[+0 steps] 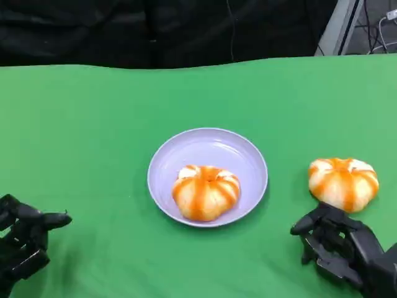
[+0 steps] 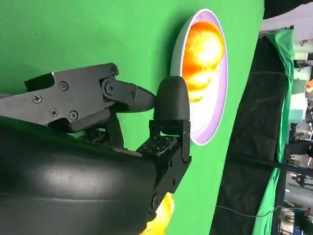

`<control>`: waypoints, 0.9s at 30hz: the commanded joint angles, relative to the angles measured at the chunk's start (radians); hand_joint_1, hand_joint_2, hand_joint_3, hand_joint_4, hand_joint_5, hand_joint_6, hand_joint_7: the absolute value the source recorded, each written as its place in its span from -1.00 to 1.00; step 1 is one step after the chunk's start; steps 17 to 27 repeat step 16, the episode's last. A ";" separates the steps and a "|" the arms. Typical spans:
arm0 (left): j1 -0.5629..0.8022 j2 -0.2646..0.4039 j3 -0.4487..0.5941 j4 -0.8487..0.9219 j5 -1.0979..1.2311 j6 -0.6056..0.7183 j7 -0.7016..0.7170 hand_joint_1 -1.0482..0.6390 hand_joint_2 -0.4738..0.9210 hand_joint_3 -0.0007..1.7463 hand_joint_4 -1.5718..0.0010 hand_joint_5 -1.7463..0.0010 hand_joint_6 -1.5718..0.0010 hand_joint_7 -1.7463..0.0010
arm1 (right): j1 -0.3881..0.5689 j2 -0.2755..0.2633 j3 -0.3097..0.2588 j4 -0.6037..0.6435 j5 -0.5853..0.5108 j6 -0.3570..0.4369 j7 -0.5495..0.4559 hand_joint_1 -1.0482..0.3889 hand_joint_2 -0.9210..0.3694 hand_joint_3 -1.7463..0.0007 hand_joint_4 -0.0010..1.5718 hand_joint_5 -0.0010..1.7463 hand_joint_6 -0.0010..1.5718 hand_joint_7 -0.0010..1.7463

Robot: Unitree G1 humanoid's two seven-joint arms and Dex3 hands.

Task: Grasp the bread from the table and place it into the plate.

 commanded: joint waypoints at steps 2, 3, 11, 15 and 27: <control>-0.007 0.022 0.005 0.008 0.004 -0.019 -0.001 0.40 0.52 0.37 -0.34 -0.64 -0.29 -0.48 | 0.003 -0.017 -0.005 0.002 0.007 0.004 -0.001 0.09 -1.00 0.44 -0.24 1.00 -0.16 0.43; -0.007 0.022 0.005 0.008 0.004 -0.019 -0.001 0.40 0.52 0.37 -0.34 -0.64 -0.29 -0.48 | 0.003 -0.017 -0.005 0.002 0.007 0.004 -0.001 0.09 -1.00 0.44 -0.24 1.00 -0.16 0.43; -0.012 0.021 0.008 0.024 0.008 -0.032 0.002 0.40 0.52 0.37 -0.33 -0.64 -0.29 -0.48 | 0.003 -0.016 -0.006 0.003 0.009 0.003 0.001 0.09 -1.00 0.44 -0.25 1.00 -0.16 0.43; -0.020 0.024 0.017 0.066 0.011 -0.058 0.009 0.42 0.48 0.40 -0.33 -0.66 -0.28 -0.47 | -0.001 -0.016 -0.008 0.010 0.010 -0.001 0.003 0.10 -1.00 0.44 -0.24 1.00 -0.17 0.43; -0.017 0.027 0.021 0.075 0.011 -0.058 0.011 0.40 0.50 0.38 -0.31 -0.68 -0.26 -0.50 | -0.004 -0.016 -0.008 0.013 0.009 -0.001 0.002 0.11 -1.00 0.44 -0.24 1.00 -0.17 0.43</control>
